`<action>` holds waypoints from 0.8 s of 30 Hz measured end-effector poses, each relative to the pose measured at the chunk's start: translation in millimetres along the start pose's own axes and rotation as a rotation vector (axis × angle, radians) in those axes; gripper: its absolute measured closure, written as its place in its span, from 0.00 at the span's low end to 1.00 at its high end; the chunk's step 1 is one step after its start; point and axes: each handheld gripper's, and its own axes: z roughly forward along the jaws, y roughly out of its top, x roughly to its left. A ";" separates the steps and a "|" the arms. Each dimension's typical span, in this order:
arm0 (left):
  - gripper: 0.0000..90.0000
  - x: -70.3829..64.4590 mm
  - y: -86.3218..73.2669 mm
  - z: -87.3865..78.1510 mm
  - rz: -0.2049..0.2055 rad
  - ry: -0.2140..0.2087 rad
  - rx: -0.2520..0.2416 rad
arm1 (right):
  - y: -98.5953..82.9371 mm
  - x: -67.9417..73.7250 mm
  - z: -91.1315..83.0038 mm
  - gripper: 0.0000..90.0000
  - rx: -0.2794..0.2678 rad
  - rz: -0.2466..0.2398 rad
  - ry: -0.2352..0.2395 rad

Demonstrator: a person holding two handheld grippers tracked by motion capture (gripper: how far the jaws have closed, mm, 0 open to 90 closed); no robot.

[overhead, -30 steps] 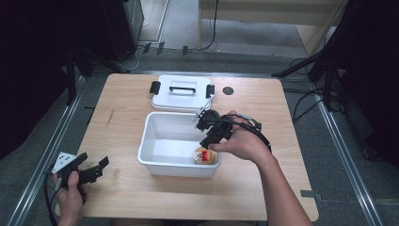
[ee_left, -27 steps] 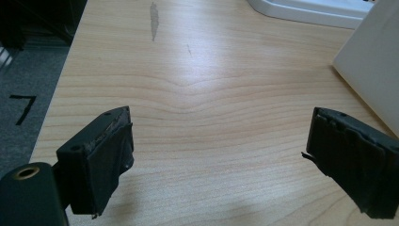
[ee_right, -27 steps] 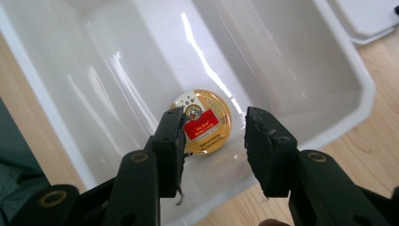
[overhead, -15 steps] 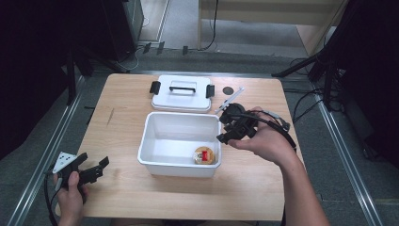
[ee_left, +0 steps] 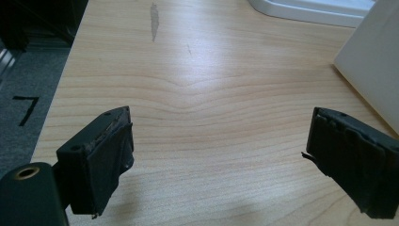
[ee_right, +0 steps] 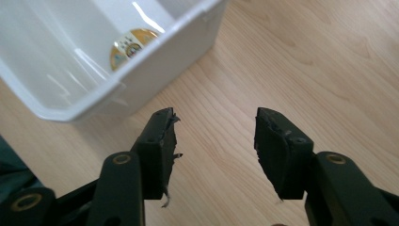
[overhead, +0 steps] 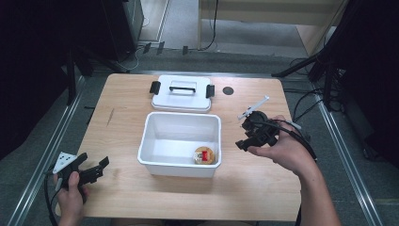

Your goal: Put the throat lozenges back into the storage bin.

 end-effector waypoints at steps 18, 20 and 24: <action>0.09 -0.4 0.0 0.0 0.007 0.003 0.002 | -64.4 -22.5 32.1 0.00 -0.067 0.159 -0.156; 0.09 -0.4 0.1 0.0 0.008 0.005 0.006 | -70.8 -24.8 33.5 0.00 -0.093 0.180 -0.164; 0.09 -0.8 0.0 0.1 0.008 0.008 0.004 | -84.3 -30.1 36.1 0.00 -0.137 0.212 -0.190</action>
